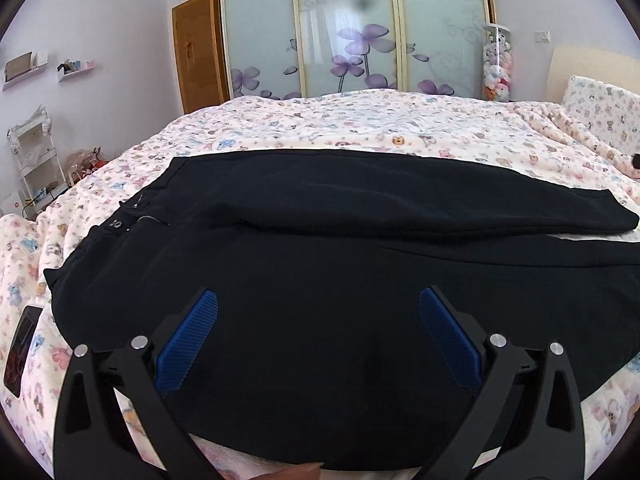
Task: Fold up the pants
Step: 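Grasp the trouser leg ends with the right tool and lift them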
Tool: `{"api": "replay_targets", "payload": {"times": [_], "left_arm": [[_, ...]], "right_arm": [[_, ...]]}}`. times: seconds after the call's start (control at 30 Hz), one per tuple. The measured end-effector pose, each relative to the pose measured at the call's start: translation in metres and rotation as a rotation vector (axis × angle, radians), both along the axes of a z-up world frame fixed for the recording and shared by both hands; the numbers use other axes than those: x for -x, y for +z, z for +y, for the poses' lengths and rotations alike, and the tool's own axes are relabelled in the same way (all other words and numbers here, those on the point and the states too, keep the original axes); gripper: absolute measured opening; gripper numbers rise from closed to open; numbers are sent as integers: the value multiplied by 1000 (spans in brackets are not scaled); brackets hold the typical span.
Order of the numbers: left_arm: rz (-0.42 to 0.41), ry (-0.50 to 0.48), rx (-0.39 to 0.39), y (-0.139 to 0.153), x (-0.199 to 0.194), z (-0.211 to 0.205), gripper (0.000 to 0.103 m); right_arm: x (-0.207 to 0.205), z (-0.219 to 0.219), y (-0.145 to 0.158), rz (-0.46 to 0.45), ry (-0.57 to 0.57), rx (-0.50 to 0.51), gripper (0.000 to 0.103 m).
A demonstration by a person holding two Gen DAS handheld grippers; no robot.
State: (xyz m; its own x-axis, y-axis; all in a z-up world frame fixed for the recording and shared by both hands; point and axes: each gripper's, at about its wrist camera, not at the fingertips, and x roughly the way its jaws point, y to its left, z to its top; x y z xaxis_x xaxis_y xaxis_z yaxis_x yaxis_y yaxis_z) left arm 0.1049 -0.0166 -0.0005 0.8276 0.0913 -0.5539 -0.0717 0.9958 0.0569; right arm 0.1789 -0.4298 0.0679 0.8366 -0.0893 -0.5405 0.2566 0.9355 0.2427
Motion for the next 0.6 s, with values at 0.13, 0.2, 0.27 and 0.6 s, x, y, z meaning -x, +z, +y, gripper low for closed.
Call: {"api": "replay_targets", "payload": {"times": [0.13,0.2,0.27,0.6], "left_arm": [[1,-15,24,0,3,4,101],[5,-18,33,0,3,5,101],[15,-33,49,-2,2,6,101],[57,-127,78,-9,3,-2,101]], "right_arm": [[-37,-50,1,24,-71,-105,102],[-55,-75,-4,56,-101,-157,102],[-70,-94,-11,94,-130,-177,101],[-116,-135,-43,148,-204,-227,71]]}}
